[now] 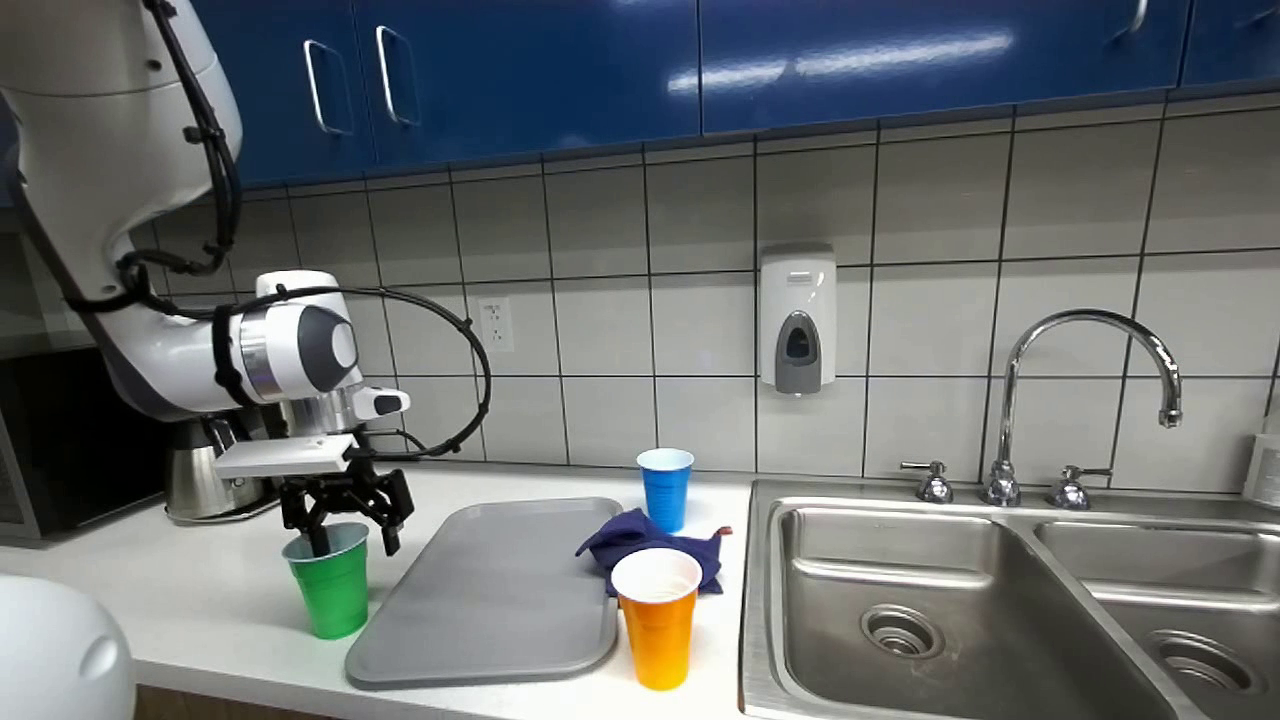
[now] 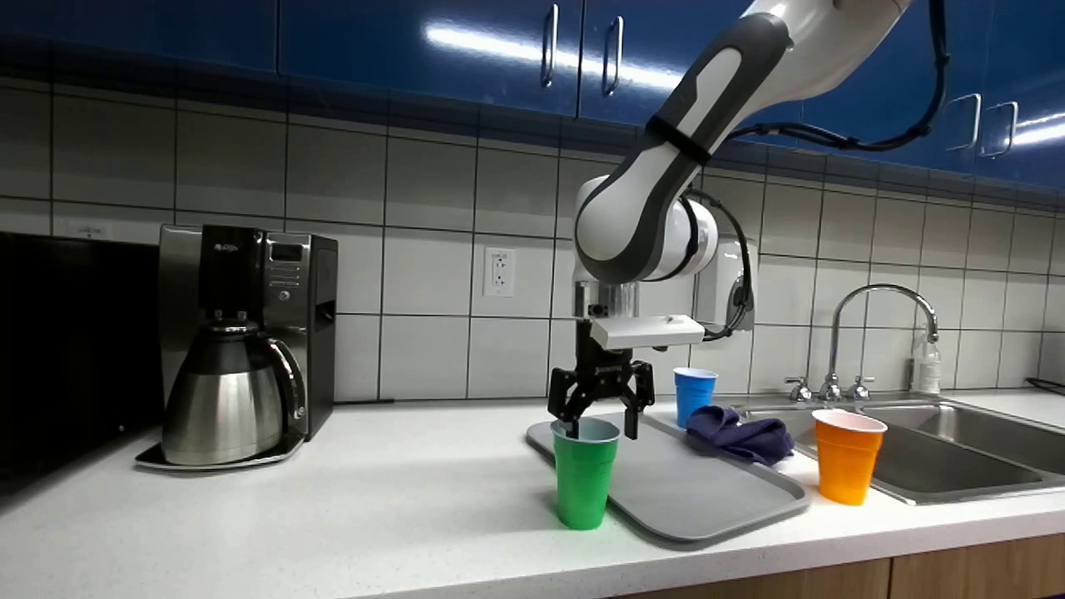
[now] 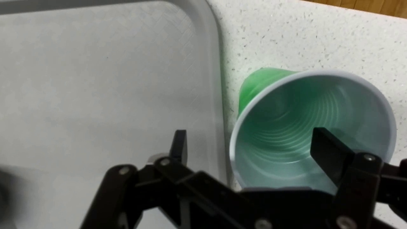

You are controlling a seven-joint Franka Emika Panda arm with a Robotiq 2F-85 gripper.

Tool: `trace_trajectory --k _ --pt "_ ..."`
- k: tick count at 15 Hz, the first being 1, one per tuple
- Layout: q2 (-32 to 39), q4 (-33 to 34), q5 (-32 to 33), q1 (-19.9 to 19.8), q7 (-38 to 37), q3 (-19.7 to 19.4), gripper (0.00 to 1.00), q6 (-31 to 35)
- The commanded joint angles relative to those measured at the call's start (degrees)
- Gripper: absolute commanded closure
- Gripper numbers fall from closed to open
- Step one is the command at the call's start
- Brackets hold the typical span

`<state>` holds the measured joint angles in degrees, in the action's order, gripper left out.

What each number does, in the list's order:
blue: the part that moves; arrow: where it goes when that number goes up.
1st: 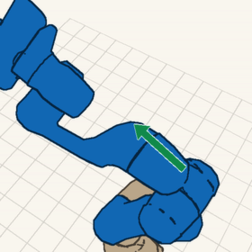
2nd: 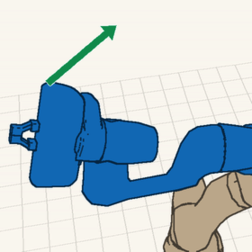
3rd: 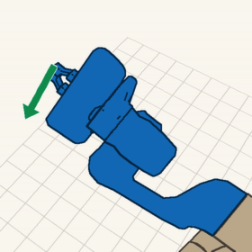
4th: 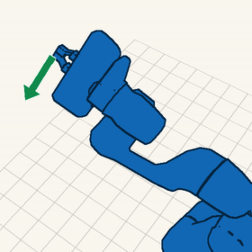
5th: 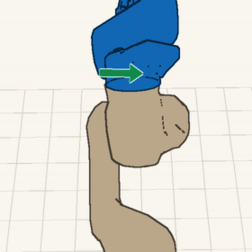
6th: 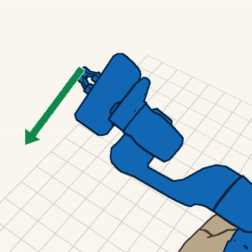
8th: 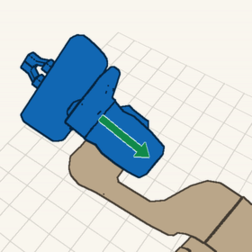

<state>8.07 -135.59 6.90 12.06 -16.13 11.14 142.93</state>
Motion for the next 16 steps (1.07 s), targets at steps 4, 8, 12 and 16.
trace_trajectory --k 4,8,12,16 --pt "1.2 0.7 -0.6 0.3 2.0 -0.6 0.29 0.4" --pt "1.1 0.6 -1.1 0.2 2.6 -0.5 0.55 0.4" --pt "1.0 0.4 -1.6 0.2 2.8 -0.4 0.85 0.3" --pt "0.7 -0.1 -3.4 0.2 3.8 0.0 1.0 0.1"
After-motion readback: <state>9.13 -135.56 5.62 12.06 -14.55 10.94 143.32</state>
